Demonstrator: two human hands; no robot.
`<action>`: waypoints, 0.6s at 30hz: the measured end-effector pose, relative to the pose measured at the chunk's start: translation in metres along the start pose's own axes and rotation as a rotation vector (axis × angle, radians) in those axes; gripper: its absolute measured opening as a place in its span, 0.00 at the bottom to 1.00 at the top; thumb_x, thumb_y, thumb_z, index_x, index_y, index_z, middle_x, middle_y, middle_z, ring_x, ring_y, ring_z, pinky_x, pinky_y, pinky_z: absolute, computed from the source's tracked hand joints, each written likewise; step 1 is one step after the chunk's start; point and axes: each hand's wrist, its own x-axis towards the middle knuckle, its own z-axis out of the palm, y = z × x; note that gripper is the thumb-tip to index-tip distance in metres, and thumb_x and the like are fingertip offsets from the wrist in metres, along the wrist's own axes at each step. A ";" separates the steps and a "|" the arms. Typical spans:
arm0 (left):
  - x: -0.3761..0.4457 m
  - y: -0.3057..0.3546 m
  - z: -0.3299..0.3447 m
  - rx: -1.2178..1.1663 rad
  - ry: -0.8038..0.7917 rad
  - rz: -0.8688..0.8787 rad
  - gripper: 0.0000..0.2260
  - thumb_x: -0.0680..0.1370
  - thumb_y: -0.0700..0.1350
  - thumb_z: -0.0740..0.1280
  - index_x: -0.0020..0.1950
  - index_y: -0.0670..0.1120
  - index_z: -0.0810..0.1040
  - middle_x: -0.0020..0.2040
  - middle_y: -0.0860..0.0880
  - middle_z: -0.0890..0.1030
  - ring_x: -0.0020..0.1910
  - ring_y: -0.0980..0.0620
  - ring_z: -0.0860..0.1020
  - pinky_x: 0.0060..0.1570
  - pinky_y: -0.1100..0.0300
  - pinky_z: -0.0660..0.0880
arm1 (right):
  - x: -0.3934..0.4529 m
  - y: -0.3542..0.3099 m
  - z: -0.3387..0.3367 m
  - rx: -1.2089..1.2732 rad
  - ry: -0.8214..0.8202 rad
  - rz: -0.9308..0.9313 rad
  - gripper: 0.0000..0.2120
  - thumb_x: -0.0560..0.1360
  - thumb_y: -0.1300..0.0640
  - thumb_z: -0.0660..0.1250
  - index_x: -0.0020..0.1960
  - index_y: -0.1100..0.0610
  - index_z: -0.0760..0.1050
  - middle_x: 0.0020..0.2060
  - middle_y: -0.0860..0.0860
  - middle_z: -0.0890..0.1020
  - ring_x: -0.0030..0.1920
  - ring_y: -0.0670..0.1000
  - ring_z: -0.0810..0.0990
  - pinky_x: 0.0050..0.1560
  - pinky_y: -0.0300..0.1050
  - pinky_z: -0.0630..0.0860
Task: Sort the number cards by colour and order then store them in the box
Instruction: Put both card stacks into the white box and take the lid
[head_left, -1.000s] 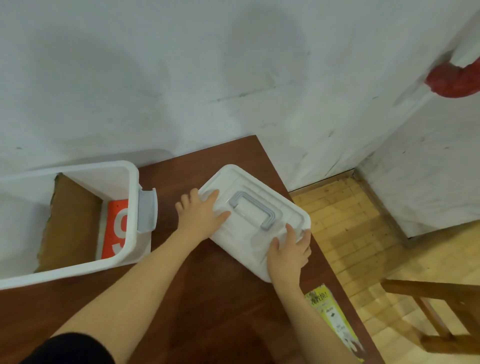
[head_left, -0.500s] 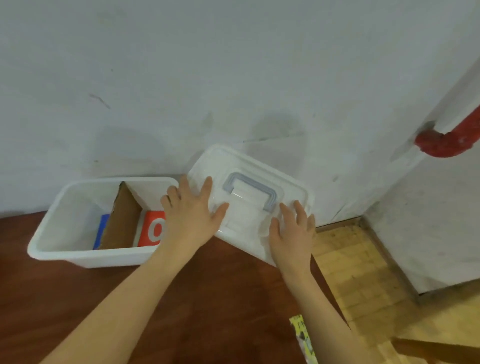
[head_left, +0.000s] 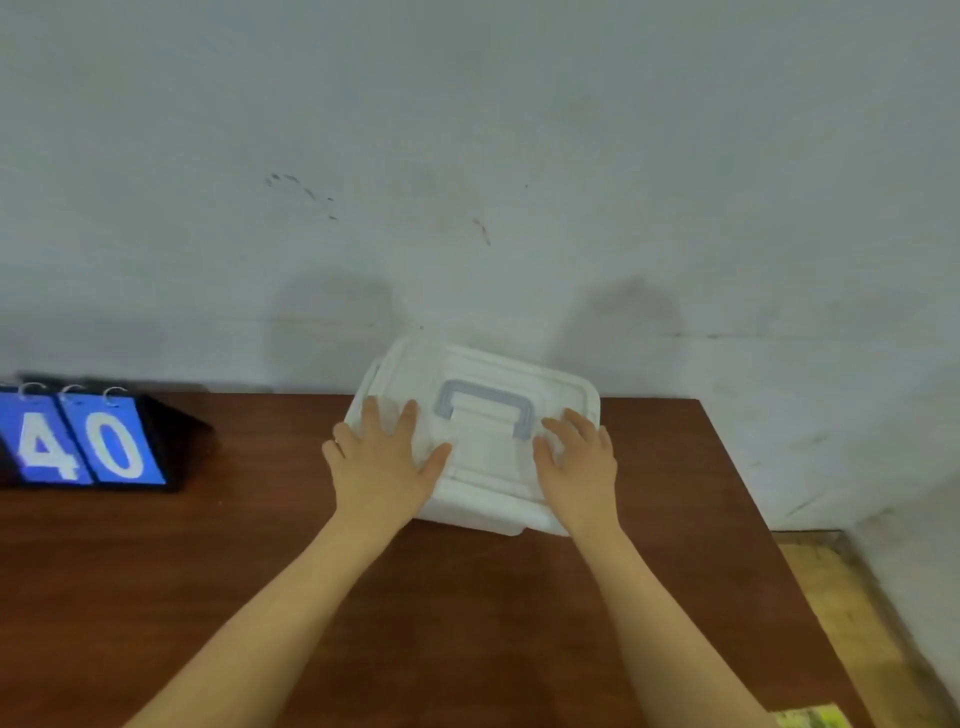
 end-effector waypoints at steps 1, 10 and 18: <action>0.005 -0.008 0.004 0.001 -0.015 -0.005 0.30 0.74 0.68 0.50 0.73 0.57 0.55 0.73 0.44 0.56 0.58 0.37 0.66 0.58 0.46 0.63 | 0.005 -0.006 0.008 0.020 -0.002 0.012 0.18 0.78 0.50 0.60 0.66 0.52 0.73 0.71 0.50 0.67 0.73 0.60 0.59 0.71 0.57 0.60; 0.037 -0.044 0.024 -0.022 -0.065 0.072 0.30 0.75 0.67 0.48 0.74 0.56 0.53 0.71 0.43 0.58 0.56 0.40 0.67 0.57 0.49 0.65 | 0.024 -0.010 0.037 -0.157 -0.107 -0.039 0.20 0.78 0.49 0.57 0.70 0.47 0.66 0.74 0.47 0.62 0.75 0.60 0.53 0.74 0.54 0.52; 0.048 -0.047 0.027 -0.065 -0.050 0.100 0.30 0.75 0.67 0.48 0.74 0.57 0.53 0.72 0.44 0.58 0.56 0.39 0.66 0.58 0.48 0.65 | 0.029 -0.014 0.036 -0.125 -0.094 -0.092 0.19 0.80 0.55 0.57 0.70 0.52 0.68 0.74 0.52 0.62 0.75 0.53 0.58 0.76 0.49 0.41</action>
